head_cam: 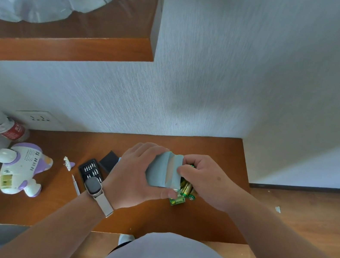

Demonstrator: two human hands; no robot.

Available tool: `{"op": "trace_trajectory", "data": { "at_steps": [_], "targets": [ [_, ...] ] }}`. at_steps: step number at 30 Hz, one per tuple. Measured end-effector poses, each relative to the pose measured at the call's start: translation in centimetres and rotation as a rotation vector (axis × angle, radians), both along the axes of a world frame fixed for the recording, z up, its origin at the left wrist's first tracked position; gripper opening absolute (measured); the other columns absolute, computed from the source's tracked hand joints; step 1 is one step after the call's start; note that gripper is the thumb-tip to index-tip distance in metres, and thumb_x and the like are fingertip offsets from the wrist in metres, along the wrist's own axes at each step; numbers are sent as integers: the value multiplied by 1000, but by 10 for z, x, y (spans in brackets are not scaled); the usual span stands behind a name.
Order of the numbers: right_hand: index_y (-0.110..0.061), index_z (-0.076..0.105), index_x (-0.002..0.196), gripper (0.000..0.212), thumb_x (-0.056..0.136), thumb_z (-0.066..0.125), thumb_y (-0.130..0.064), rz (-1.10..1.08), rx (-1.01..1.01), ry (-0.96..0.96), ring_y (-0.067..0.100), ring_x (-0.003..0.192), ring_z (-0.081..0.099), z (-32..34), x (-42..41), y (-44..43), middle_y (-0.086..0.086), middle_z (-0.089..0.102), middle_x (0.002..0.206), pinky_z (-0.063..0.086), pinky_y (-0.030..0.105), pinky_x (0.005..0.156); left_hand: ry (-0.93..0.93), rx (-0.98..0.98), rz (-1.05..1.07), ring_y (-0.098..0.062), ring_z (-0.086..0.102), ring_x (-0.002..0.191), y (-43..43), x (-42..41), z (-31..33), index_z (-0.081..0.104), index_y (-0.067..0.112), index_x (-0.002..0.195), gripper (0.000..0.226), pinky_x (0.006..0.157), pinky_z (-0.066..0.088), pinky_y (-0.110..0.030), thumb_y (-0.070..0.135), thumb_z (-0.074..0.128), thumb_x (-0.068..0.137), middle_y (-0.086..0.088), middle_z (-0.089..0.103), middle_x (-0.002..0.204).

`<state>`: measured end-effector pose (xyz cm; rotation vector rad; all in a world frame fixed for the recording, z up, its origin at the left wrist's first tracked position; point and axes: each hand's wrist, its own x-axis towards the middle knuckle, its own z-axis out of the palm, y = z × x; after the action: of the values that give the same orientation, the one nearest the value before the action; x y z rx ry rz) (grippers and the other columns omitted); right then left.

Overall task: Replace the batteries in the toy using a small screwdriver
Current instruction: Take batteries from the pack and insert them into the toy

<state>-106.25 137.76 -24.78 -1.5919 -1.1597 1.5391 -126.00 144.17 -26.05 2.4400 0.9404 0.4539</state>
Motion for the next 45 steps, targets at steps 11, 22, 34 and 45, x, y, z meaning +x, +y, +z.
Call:
{"op": "trace_trajectory", "data": {
  "at_steps": [11, 22, 34, 45],
  "targets": [
    [-5, 63, 91, 17, 100, 53, -16, -99, -101, 545, 14, 68, 62, 2, -4, -12, 5, 67, 81, 53, 22, 58, 6, -88, -80, -11, 56, 104, -8, -10, 3, 34, 40, 138, 76, 73, 55, -23, 88, 41, 79, 11, 49, 125],
    [-14, 62, 100, 13, 94, 65, -26, -159, 26, 170, 18, 76, 63, 8, -9, -19, 6, 66, 86, 52, 34, 70, 180, 35, -72, -10, 49, 102, -9, -32, -10, 33, 49, 137, 69, 73, 58, -28, 89, 34, 81, 9, 48, 119],
    [-36, 67, 85, 7, 90, 69, -40, -160, 231, -333, 5, 83, 64, 33, -65, -3, -17, 66, 85, 57, 28, 77, 45, 147, -23, -12, 59, 99, -2, -50, 4, 44, 32, 131, 77, 77, 59, -32, 86, 50, 75, 7, 63, 118],
    [-39, 66, 97, 16, 99, 53, -31, -57, 198, -410, -4, 88, 57, 40, -97, 8, -24, 59, 85, 49, 13, 70, -50, 170, 43, -14, 65, 98, -1, -67, 2, 46, 28, 129, 79, 77, 58, -30, 79, 58, 70, 4, 68, 116]
  ]
}}
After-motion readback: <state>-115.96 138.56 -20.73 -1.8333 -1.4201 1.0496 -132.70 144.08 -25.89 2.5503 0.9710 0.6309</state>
